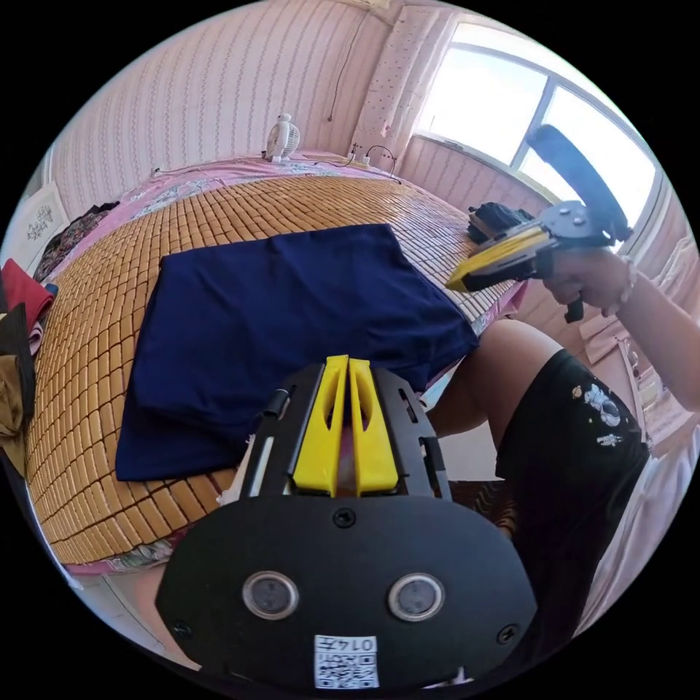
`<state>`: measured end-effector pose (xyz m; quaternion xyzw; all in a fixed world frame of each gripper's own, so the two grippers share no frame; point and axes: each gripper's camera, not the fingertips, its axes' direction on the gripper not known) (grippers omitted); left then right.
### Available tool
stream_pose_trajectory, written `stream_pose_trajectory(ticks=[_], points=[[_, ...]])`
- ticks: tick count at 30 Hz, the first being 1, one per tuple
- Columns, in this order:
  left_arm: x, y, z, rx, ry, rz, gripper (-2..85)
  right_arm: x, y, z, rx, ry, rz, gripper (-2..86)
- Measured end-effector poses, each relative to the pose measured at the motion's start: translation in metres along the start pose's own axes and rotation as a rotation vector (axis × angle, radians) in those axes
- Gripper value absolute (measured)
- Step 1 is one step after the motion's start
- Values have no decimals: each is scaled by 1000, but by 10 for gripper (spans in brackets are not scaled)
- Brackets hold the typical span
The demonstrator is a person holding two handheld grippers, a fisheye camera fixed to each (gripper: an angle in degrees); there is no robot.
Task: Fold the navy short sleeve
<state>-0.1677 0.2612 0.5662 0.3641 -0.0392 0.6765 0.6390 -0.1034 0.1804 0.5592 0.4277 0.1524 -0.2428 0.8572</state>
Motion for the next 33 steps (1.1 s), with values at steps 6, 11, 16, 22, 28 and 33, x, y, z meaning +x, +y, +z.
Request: stream_pose_trajectory(ticks=[6, 11, 16, 22, 28, 33], points=[[11, 10, 29, -61, -43, 93, -10, -11, -114, 25, -67, 75, -199, -10], [20, 19, 38, -62, -54, 176, -10, -2, -184, 68, -182, 88, -204, -10], [22, 26, 46, -81, -20, 196, -10, 0, -203, 85, -338, 103, -302, -9], [23, 33, 54, -93, 28, 210, -10, 40, -228, 83, -314, 106, -146, -10], [22, 40, 60, -80, 57, 173, -10, 48, -235, 67, -366, 258, -281, -8], [25, 50, 56, -23, 67, 184, -7, 85, -206, 45, -260, 160, -217, -8]])
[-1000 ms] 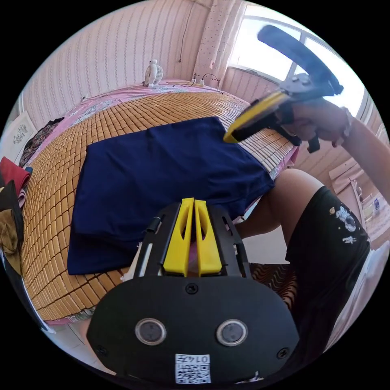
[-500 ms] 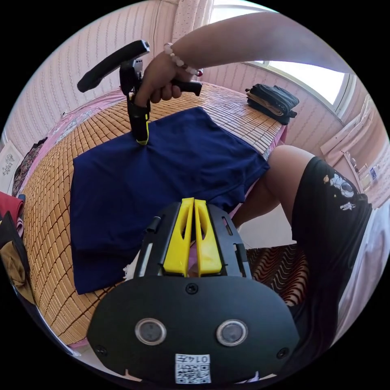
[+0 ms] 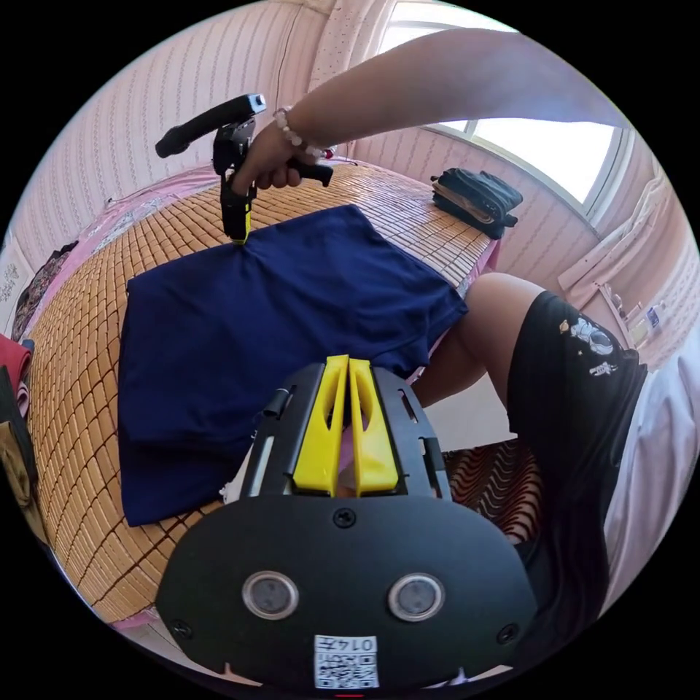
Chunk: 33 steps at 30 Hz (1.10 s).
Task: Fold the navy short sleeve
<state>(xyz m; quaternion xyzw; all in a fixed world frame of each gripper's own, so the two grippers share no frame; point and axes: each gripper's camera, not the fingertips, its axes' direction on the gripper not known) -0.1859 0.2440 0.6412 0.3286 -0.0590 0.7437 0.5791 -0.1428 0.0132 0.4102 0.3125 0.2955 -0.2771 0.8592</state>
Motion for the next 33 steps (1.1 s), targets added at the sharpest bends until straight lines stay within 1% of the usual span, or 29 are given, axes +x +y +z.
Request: stream_pose_trajectory(ticks=[2, 4, 6, 7, 9, 11, 14, 16, 20, 22, 24, 27, 29, 31, 33], points=[[3, 4, -8, 48, 15, -3, -1, 15, 36, -17, 76, -35, 43, -8], [9, 7, -19, 137, 62, -3, 20, 27, 84, -32, 148, -100, 60, -6], [15, 8, -24, 190, 83, 1, 56, 41, 158, -36, 183, -168, 99, 2], [21, 6, -25, 212, 90, 8, 74, 44, 178, -34, 184, -181, 122, 5], [28, 2, -23, 219, 83, 11, 101, 54, 250, -15, 150, -260, 203, 73], [38, -5, -17, 208, 77, 30, 117, 59, 294, 5, 80, -321, 274, 111], [57, -17, -4, 168, 91, 98, 132, 63, 350, 29, 40, -417, 374, 124], [75, -27, 9, 139, 113, 150, 138, 69, 371, 37, 38, -472, 415, 119], [99, -45, 34, 76, 139, 229, 154, 93, 406, 41, 100, -587, 460, 26], [111, -59, 52, 24, 137, 295, 158, 105, 421, 36, 147, -645, 459, 11], [118, -68, 62, 3, 122, 344, 159, 120, 445, 21, 242, -741, 438, 5], [123, -83, 77, -20, 102, 357, 155, 136, 474, 2, 354, -840, 437, 8], [124, -89, 86, -47, 90, 353, 125, 144, 490, -7, 434, -912, 449, 14], [122, -92, 89, -51, 1, 302, 31, 150, 503, -10, 498, -959, 499, 29], [121, -93, 86, -67, -26, 299, 20, 165, 526, -8, 572, -930, 622, 78]])
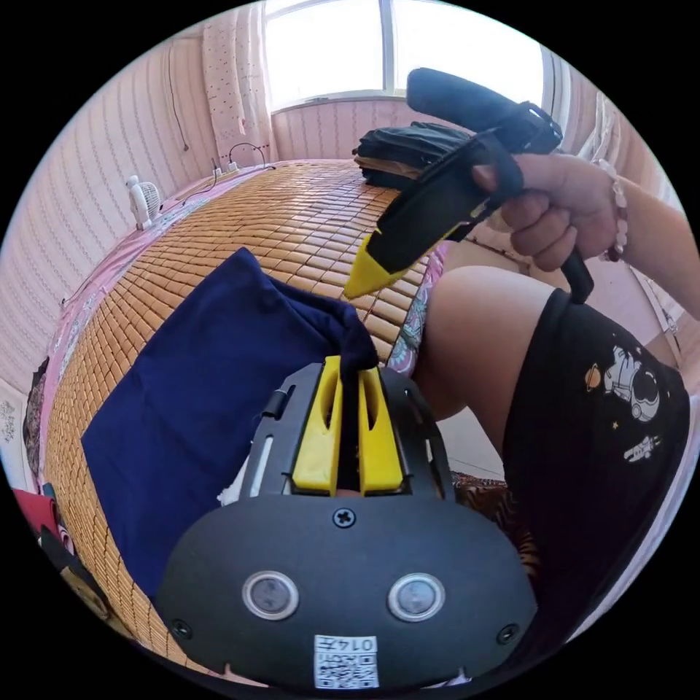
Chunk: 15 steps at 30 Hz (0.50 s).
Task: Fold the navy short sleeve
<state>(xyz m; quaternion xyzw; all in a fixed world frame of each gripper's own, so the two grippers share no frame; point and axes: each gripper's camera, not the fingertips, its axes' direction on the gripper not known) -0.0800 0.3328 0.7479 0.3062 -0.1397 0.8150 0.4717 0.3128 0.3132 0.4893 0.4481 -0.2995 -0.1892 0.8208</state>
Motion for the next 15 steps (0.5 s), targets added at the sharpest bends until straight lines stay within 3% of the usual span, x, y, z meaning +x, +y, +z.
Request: stream_pose_trajectory(ticks=[6, 8, 12, 15], points=[[4, 17, -37, 73, 76, 9, 9, 47, 4, -26, 206, 54, 165, 138], [8, 24, -49, 88, 101, 34, 8, 57, 4, -31, 281, 55, 195, 123], [8, 40, -74, 128, 140, 6, 7, 81, 17, -48, 421, -161, 311, 28], [1, 43, -88, 171, 117, -29, 6, 79, 37, -75, 457, -213, 281, 15]])
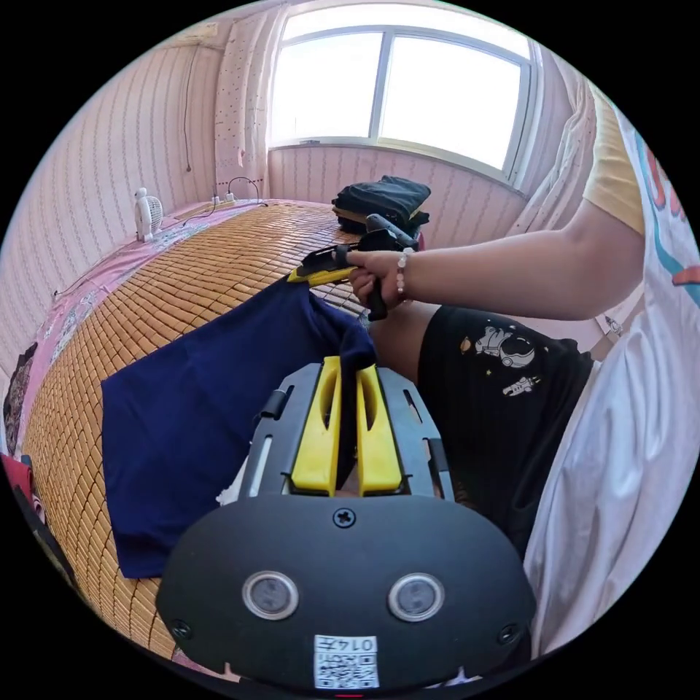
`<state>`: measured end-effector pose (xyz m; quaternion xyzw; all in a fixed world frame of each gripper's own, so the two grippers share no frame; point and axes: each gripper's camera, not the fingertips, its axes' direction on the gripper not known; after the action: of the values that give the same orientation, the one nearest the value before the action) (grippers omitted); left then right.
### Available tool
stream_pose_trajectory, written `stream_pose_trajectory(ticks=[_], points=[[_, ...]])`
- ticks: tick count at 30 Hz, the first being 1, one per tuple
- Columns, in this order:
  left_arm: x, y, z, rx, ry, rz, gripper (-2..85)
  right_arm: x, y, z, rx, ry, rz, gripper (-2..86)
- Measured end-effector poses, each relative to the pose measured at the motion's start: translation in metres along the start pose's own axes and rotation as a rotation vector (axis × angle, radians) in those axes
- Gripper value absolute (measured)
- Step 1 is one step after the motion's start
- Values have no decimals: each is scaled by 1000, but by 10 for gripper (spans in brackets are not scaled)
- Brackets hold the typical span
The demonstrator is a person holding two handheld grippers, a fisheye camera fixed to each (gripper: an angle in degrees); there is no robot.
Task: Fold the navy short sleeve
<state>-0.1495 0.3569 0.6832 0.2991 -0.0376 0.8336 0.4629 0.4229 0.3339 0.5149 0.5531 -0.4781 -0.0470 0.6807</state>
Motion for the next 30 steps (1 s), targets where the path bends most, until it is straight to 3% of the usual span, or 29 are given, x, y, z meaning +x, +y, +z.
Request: stream_pose_trajectory(ticks=[8, 14, 18, 22, 30], points=[[-27, -12, -32, 263, 93, -180, 5, -99, 3, -83, 66, 118, -234, 12], [-59, -3, -69, 291, -110, -295, 34, -188, -10, 22, -126, 231, -436, 32], [-119, 28, -70, 194, -258, -527, 71, -203, -5, 111, -164, 397, -463, 85], [-170, 57, -63, 50, -228, -748, 109, -196, 9, 146, -253, 419, -507, 107], [-196, 53, -56, 77, -220, -852, 115, -196, 48, 186, -322, 659, -766, 140]])
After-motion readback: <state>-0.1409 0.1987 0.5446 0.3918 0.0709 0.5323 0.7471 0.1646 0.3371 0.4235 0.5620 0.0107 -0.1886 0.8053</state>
